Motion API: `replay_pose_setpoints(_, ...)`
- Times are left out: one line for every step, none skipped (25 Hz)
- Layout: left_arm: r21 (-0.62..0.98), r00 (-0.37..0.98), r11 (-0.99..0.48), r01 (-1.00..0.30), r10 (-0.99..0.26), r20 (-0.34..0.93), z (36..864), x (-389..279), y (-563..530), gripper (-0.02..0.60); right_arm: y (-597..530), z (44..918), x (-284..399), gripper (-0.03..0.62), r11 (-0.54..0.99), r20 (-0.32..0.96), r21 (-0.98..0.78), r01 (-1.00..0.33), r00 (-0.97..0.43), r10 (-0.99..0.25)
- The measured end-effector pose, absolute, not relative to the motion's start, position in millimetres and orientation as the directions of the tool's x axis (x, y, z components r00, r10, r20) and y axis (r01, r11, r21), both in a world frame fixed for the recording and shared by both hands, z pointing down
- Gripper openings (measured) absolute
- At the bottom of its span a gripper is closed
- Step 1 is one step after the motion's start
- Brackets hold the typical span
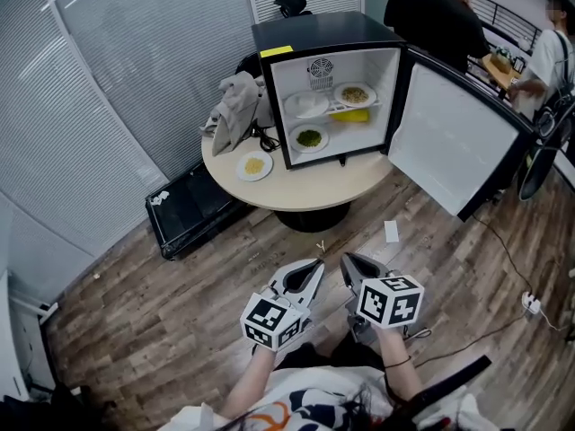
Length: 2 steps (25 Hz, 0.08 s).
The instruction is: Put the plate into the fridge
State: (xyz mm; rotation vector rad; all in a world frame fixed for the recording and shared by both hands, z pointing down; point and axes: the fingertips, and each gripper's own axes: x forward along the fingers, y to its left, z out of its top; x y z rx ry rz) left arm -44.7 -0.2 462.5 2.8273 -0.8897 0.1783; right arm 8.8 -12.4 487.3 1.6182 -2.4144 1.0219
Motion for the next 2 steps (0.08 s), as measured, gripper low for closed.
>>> replay_pose_setpoints(0.128, 0.812, -0.804, -0.581, -0.561, 0.161, 461.7, -45.7, -1.3, 0.011, -13.9, 487.1, 8.0, 0.018, 0.233, 0.396, -0.485, -0.843, -0.45, -0.8)
replay_pose_setpoints(0.128, 0.809, -0.801, -0.585, -0.566, 0.158, 460.9, -46.7, -2.4, 0.011, -15.4, 486.8, 7.2, 0.018, 0.238, 0.397, -0.483, -0.843, -0.453, -0.798)
